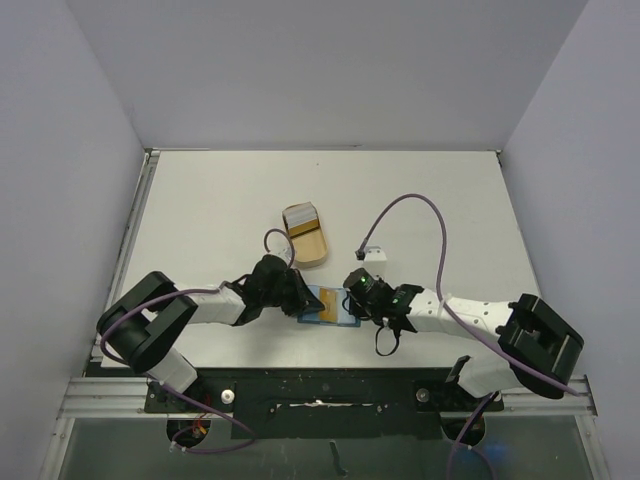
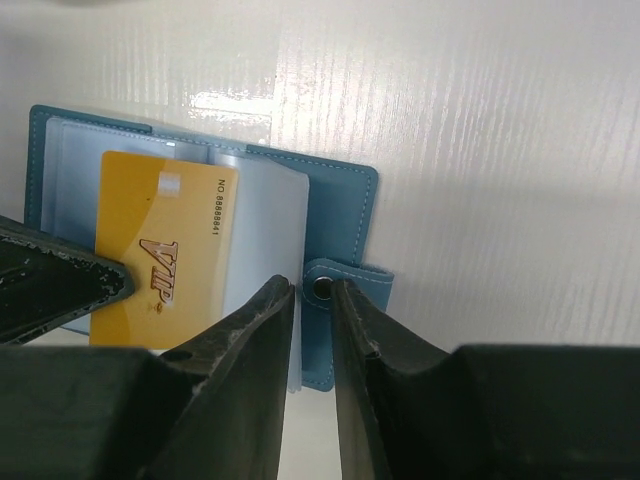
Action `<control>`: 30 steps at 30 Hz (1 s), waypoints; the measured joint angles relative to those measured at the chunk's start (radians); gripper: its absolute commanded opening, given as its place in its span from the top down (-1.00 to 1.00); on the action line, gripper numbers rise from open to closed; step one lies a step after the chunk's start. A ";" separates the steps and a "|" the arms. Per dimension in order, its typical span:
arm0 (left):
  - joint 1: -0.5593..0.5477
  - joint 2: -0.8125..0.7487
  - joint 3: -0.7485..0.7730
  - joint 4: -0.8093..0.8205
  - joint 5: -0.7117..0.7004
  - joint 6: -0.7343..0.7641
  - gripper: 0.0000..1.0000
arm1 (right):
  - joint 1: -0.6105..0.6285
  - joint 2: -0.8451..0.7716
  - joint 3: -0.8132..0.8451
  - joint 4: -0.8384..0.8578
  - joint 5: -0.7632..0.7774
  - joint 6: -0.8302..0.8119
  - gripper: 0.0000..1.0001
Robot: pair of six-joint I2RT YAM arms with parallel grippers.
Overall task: Put the credit cards into the card holder
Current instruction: Insert the credit card into the card holder.
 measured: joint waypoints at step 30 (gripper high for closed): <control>-0.035 0.087 0.038 0.071 0.039 -0.030 1.00 | 0.003 -0.010 -0.104 0.100 0.021 0.068 0.63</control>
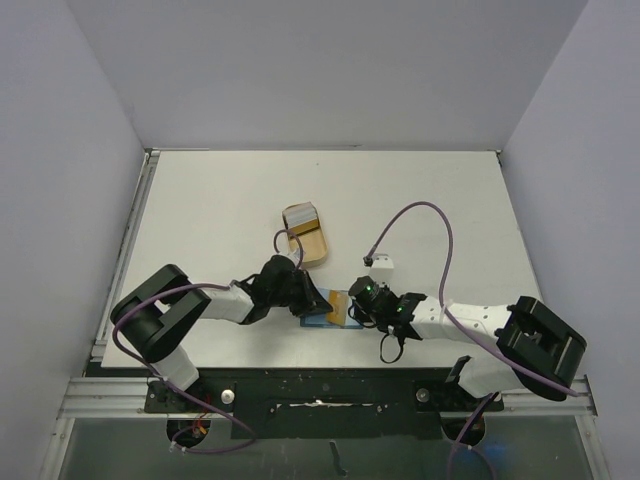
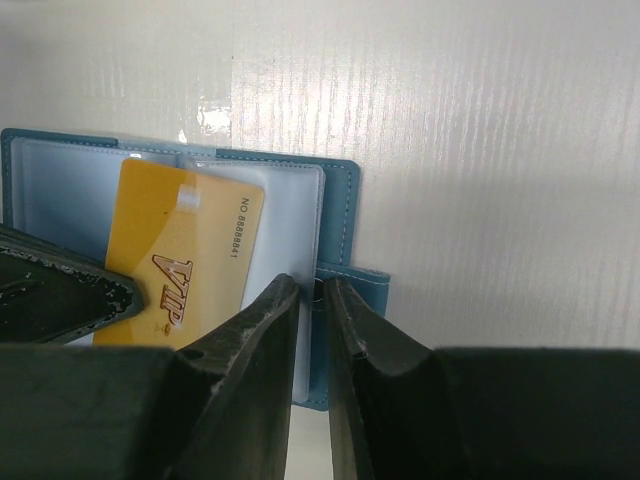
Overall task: Put the credit cards into the card holder
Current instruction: Insert the credit card into the card holder.
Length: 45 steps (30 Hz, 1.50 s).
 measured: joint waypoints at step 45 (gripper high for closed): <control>-0.056 -0.062 0.066 -0.170 -0.235 0.076 0.42 | 0.026 -0.034 -0.045 0.034 0.005 0.096 0.61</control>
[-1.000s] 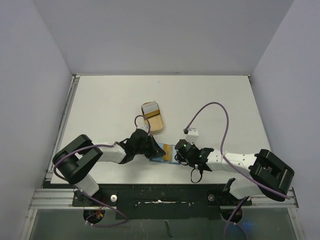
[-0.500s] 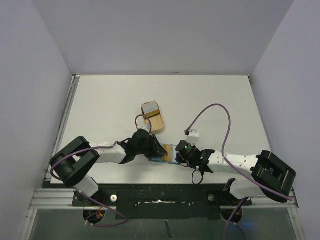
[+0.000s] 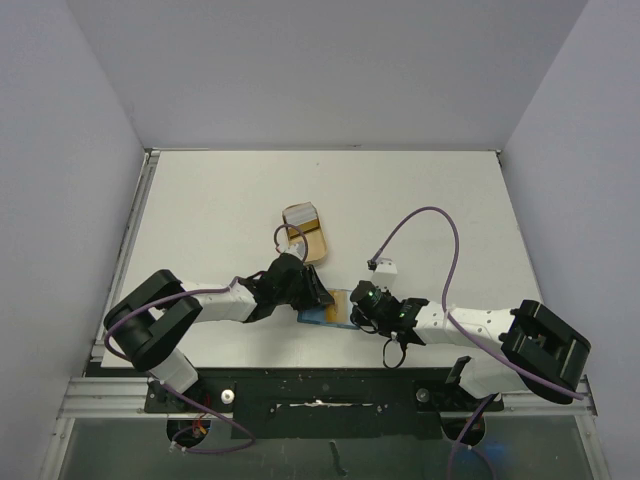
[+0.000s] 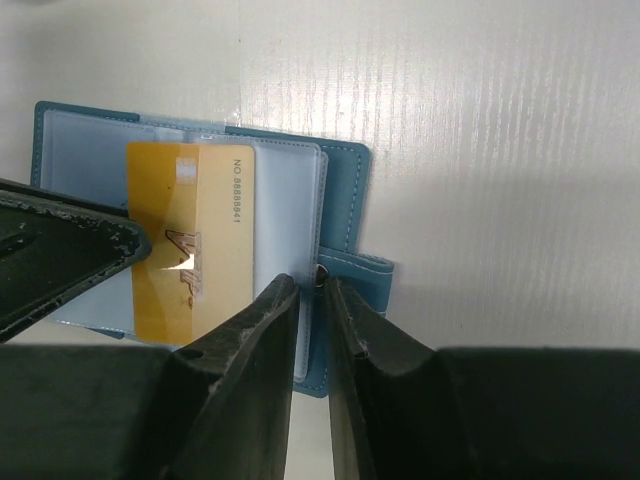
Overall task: Put the credit cards into the card holder
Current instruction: Insert the credit card into the card holder.
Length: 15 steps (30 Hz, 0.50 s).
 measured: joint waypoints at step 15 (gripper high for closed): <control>-0.026 0.068 0.038 0.046 0.032 0.013 0.49 | 0.000 0.020 0.014 0.007 0.000 -0.029 0.62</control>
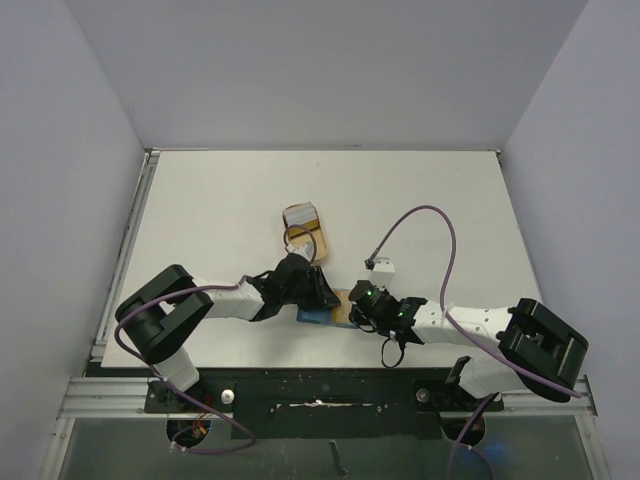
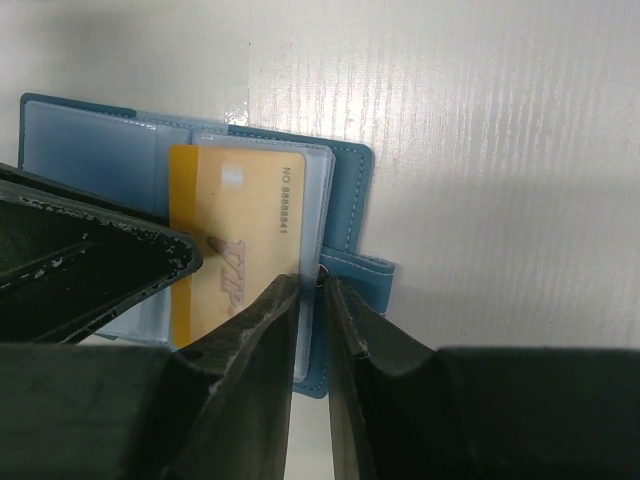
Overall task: Put the credit cards into the card holder
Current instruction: Insert the credit card into the card holder.
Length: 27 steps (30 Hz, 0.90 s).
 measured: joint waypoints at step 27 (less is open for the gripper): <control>-0.019 -0.052 -0.026 0.064 -0.024 -0.010 0.41 | -0.001 -0.135 -0.002 -0.047 -0.006 -0.058 0.27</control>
